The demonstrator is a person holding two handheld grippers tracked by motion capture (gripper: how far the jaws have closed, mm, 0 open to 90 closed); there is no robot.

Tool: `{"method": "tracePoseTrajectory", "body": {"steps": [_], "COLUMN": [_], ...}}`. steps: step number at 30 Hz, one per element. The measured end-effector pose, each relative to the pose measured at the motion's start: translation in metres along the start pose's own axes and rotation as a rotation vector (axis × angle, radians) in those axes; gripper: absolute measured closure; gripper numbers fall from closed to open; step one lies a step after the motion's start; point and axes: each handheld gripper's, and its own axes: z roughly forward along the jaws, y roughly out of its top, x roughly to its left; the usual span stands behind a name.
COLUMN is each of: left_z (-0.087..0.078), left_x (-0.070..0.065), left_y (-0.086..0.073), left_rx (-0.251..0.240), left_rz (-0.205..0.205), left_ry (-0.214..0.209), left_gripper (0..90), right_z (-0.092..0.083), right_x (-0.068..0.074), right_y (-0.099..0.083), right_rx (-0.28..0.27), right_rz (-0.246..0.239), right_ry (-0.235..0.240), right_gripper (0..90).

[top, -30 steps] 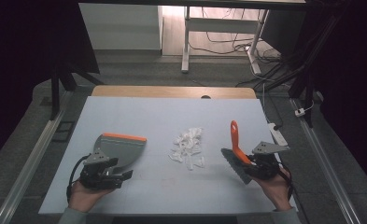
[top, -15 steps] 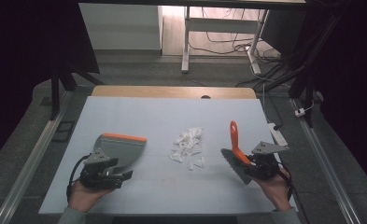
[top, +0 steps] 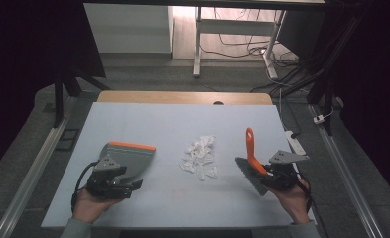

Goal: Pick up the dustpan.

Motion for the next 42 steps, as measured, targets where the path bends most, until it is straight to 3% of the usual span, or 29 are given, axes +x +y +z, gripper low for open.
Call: {"method": "tracePoseTrajectory", "body": {"steps": [7, 8, 19, 32, 36, 42], "left_z": [0.004, 0.003, -0.009, -0.011, -0.006, 0.004], "left_x": [-0.001, 0.001, 0.016, 0.032, 0.04, 0.047], "left_y": [0.005, 0.007, 0.004, -0.009, -0.014, -0.021], "left_rx": [0.059, 0.077, 0.111, 0.161, 0.169, 0.207], "left_rz": [-0.031, -0.059, -0.141, -0.218, -0.249, -0.278], "left_ry": [0.04, 0.054, 0.097, 0.106, 0.088, 0.106], "left_gripper": [22.0, 22.0, 22.0, 20.1, 19.6, 18.4], "right_z": [0.0, 0.0, 0.0, 0.004, 0.005, 0.006], "right_x": [0.001, 0.001, 0.002, 0.004, 0.004, 0.004], "right_y": [0.001, 0.001, 0.001, 0.0, 0.0, -0.001], "right_rx": [-0.005, -0.005, 0.005, 0.022, 0.027, 0.031], "right_rz": [-0.003, -0.005, -0.01, -0.017, -0.02, -0.018], "right_ry": [0.013, 0.013, 0.003, -0.002, -0.004, -0.005], "right_gripper": [70.2, 70.2, 70.2, 70.2, 70.2, 70.2]}}
